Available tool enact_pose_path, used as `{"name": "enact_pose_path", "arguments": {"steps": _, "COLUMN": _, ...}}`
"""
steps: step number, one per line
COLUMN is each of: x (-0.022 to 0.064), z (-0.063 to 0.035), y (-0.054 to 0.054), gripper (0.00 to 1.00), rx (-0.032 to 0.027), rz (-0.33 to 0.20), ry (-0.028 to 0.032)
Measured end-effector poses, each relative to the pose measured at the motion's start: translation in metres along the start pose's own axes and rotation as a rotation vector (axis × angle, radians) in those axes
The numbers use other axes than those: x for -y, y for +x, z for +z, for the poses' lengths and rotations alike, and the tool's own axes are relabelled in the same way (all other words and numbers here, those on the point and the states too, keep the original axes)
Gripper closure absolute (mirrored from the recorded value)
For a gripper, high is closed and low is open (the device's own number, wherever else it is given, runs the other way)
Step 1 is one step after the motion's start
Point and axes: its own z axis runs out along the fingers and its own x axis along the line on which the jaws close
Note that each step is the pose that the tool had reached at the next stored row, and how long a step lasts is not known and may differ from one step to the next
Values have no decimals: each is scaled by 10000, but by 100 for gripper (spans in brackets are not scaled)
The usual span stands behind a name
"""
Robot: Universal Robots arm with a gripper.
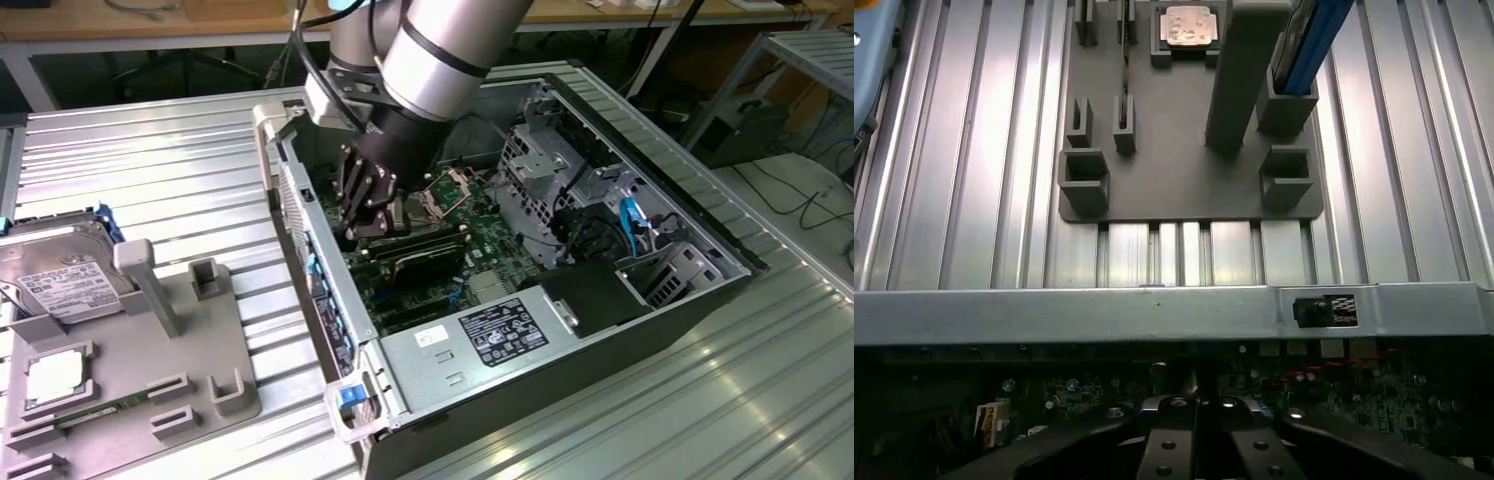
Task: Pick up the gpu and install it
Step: 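Press down on the gpu until it lock into place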
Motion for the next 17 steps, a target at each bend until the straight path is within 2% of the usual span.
{"name": "enact_pose_path", "arguments": {"steps": 2, "x": 1, "z": 0, "y": 1, "gripper": 89, "rx": -5, "rz": 6, "ry": -134}}
{"name": "enact_pose_path", "arguments": {"steps": 3, "x": 17, "z": 3, "y": 1, "gripper": 89, "rx": -6, "rz": 9, "ry": -160}}
{"name": "enact_pose_path", "arguments": {"steps": 6, "x": 145, "z": 3, "y": 0, "gripper": 89, "rx": -3, "rz": 4, "ry": -161}}
{"name": "enact_pose_path", "arguments": {"steps": 7, "x": 177, "z": 31, "y": 18, "gripper": 89, "rx": -18, "rz": -56, "ry": -160}}
{"name": "enact_pose_path", "arguments": {"steps": 8, "x": 164, "z": 67, "y": 22, "gripper": 89, "rx": -51, "rz": -131, "ry": 258}}
{"name": "enact_pose_path", "arguments": {"steps": 9, "x": 135, "z": 92, "y": 24, "gripper": 89, "rx": -74, "rz": -191, "ry": 718}}
{"name": "enact_pose_path", "arguments": {"steps": 10, "x": 115, "z": 104, "y": 27, "gripper": 89, "rx": -84, "rz": -219, "ry": 812}}
{"name": "enact_pose_path", "arguments": {"steps": 11, "x": 101, "z": 112, "y": 28, "gripper": 89, "rx": -114, "rz": -304, "ry": 1017}}
{"name": "enact_pose_path", "arguments": {"steps": 12, "x": 77, "z": 124, "y": 28, "gripper": 89, "rx": -153, "rz": -406, "ry": 1722}}
{"name": "enact_pose_path", "arguments": {"steps": 13, "x": -12, "z": 162, "y": 30, "gripper": 89, "rx": -193, "rz": -531, "ry": 2213}}
{"name": "enact_pose_path", "arguments": {"steps": 14, "x": -57, "z": 181, "y": 32, "gripper": 89, "rx": -211, "rz": -531, "ry": 2230}}
{"name": "enact_pose_path", "arguments": {"steps": 15, "x": -105, "z": 222, "y": 34, "gripper": 89, "rx": -255, "rz": -554, "ry": 2338}}
{"name": "enact_pose_path", "arguments": {"steps": 16, "x": -103, "z": 270, "y": 35, "gripper": 89, "rx": -268, "rz": -576, "ry": 2409}}
{"name": "enact_pose_path", "arguments": {"steps": 17, "x": -104, "z": 262, "y": 33, "gripper": 89, "rx": -249, "rz": -587, "ry": 2425}}
